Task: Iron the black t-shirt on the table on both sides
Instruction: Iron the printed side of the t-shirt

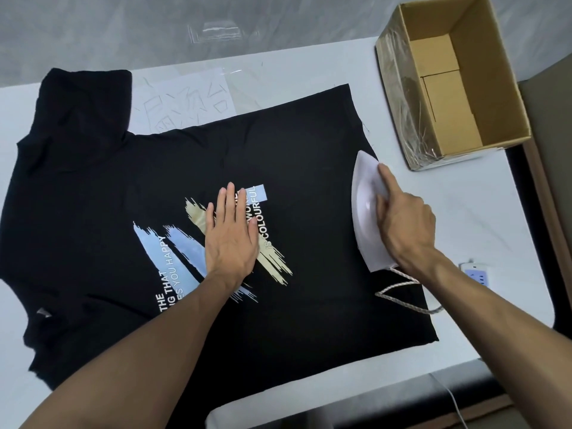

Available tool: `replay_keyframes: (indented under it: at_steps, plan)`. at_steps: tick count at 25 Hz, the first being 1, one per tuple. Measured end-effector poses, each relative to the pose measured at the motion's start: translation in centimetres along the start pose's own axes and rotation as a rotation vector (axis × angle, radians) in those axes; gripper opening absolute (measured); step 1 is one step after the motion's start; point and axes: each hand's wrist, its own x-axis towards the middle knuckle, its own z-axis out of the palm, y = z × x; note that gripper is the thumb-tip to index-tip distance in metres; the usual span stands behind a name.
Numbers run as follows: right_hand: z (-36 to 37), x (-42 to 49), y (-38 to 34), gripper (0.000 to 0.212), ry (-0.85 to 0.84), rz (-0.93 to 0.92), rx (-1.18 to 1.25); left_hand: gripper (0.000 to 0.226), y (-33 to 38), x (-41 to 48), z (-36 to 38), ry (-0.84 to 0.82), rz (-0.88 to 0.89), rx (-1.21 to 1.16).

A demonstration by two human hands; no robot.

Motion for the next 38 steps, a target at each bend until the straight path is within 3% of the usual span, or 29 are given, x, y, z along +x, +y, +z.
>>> replay_keyframes:
  at_steps: [3,7,12,14,17,24,26,32,38]
  plan:
    - [-0.1,-2.3,-1.8,0.057,0.002,-0.084,0.052,0.057,0.2,-0.2,-0.5,0.042,0.018,-0.09]
    - [2.8,-9.1,-5.7,0.068,-0.136,-0.238,-0.043,0.046,-0.1,-0.9,-1.6,0.089,0.043,-0.325]
    - [5.6,-11.2,-5.8,0.081,-0.089,-0.205,-0.18,0.056,0.8,-0.1,-3.0,-0.124,0.075,0.031]
    - [5.5,-11.2,-5.9,0.08,-0.082,-0.21,-0.189,0.06,0.8,-0.4,-3.6,-0.099,0.077,0.099]
    - [5.2,-11.2,-6.0,0.078,-0.09,-0.217,-0.167,0.059,2.2,-3.3,-2.6,0.04,0.083,0.039]
    - [5.5,-11.2,-5.8,0.083,0.013,-0.221,-0.192,0.063,2.0,-6.4,2.3,-0.001,0.045,0.091]
    - [4.8,-10.7,-4.6,0.08,-0.037,-0.222,-0.187,0.063,2.0,-6.3,2.2,0.003,0.05,0.093]
    - [2.3,-6.9,2.0,0.058,-0.042,-0.003,-0.009,0.064,2.1,-6.4,2.0,-0.014,0.043,0.1]
    - [1.5,-6.1,2.7,0.053,-0.033,0.058,-0.03,0.064,2.1,-6.3,2.0,-0.026,0.034,0.104]
